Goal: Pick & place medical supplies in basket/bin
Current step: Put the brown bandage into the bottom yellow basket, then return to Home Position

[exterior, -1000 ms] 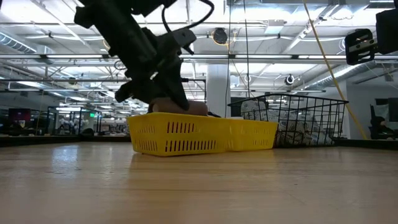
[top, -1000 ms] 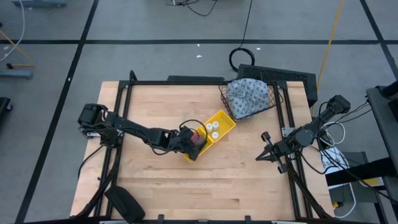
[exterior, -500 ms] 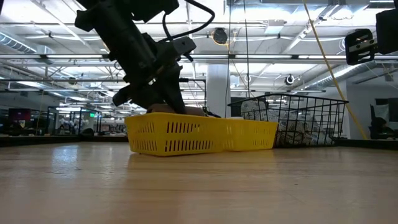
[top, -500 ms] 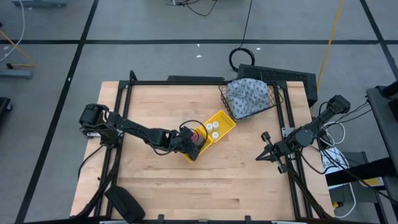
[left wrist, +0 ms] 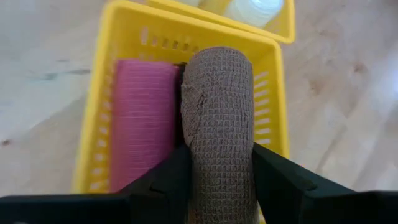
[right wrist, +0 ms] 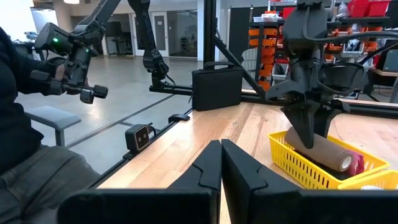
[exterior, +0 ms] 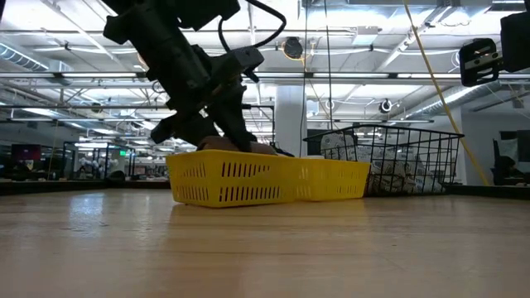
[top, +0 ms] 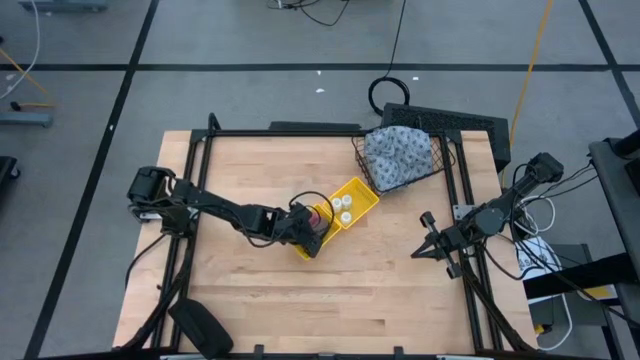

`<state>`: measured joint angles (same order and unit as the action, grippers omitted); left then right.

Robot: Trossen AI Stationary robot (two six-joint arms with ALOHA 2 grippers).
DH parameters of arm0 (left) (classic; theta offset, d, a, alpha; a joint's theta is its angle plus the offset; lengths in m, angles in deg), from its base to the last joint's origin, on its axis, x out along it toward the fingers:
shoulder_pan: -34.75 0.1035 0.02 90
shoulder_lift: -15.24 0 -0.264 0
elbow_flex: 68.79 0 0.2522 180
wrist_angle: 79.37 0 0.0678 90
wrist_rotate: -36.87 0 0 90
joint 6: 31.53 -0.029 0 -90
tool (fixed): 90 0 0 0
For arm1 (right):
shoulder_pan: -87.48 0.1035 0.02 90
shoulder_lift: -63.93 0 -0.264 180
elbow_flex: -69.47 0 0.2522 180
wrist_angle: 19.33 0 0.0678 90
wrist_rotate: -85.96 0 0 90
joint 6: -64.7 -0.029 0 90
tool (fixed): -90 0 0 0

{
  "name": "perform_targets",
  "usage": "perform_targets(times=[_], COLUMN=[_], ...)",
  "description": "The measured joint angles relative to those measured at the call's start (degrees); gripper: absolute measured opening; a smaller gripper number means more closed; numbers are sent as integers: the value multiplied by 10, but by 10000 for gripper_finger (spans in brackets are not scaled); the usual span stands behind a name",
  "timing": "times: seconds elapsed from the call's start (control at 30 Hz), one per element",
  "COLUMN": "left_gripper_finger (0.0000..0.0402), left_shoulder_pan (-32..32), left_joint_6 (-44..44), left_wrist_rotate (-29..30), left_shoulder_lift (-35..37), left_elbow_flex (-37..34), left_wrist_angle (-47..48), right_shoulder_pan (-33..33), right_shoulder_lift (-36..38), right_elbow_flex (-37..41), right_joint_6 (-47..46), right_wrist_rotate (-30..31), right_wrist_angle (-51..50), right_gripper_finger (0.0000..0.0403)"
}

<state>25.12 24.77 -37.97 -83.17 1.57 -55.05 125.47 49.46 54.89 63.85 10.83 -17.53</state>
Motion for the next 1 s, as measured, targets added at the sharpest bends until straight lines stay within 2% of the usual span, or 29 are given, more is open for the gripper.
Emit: perform_targets(times=[0.27, 0.43, 0.63, 0.73, 1.0], left_gripper_finger=[240, 270, 286, 286, 279], left_shoulder_pan=[18, 30, 59, 71, 88], left_joint_6=[-10, -11, -25, -49, -187], left_wrist_rotate=[-48, -53, -121, -133, -139], left_shoulder_lift=[0, 0, 29, 61, 210], left_elbow_flex=[0, 0, 0, 0, 0], left_wrist_angle=[-14, -14, -16, -17, -16], right_shoulder_pan=[0, 0, 0, 0, 0], right_shoulder_lift=[0, 0, 0, 0, 0], right_elbow_flex=[0, 0, 0, 0, 0], right_joint_6=[0, 0, 0, 0, 0], right_wrist_rotate=[0, 0, 0, 0, 0], right_wrist_angle=[0, 0, 0, 0, 0], right_gripper_finger=[0, 0, 0, 0, 0])
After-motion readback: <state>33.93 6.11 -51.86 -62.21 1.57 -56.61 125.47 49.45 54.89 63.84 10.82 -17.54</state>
